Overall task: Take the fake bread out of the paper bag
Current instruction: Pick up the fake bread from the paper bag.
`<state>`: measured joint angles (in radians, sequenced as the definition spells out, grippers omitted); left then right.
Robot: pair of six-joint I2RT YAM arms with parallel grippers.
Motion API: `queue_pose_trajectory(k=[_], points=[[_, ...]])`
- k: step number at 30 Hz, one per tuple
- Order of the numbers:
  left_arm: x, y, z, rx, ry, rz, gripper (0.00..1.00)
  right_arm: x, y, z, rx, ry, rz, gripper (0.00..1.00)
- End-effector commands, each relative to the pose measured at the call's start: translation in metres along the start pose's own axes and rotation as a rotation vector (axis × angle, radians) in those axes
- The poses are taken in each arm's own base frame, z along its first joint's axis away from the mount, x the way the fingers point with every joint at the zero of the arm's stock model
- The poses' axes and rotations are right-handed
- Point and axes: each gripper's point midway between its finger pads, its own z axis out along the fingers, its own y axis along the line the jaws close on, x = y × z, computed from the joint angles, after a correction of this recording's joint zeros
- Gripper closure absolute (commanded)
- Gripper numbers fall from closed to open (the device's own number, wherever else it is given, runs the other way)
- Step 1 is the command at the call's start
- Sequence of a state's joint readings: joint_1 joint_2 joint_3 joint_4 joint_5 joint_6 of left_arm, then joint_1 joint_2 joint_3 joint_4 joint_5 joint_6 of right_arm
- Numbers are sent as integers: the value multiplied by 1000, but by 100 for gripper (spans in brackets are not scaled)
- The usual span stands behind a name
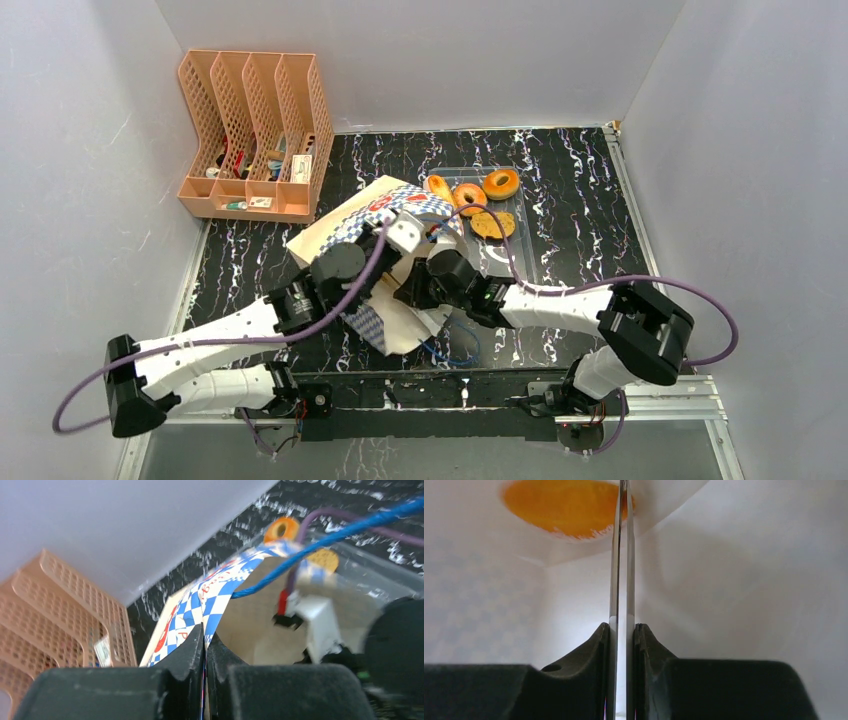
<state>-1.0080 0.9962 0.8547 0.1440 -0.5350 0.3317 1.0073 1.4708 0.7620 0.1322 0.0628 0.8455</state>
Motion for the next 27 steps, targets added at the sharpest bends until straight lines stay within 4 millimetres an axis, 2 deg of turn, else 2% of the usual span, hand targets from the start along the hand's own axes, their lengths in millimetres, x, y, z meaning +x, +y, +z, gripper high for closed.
queue_pose_trajectory(k=[1,4,6,10,17,21,27], points=[[-85,-7,-23,-107,-244,106,100,16,-3,9,-23,19,26,100],[-84,-52,-33,-105,-277,219,100,17,-3,25,-10,10,20,100],[-77,-63,-40,-130,-271,280,100,13,-3,31,7,1,11,100],[-59,-56,-48,-173,-244,263,100,13,-1,32,6,5,4,100],[-25,-38,-60,-212,-196,213,100,13,-14,9,52,-4,-5,100],[-16,-28,-64,-267,-188,219,100,14,-18,-8,70,-3,-8,100],[-6,-30,-63,-264,-171,221,100,11,-18,-30,69,-8,-8,100]])
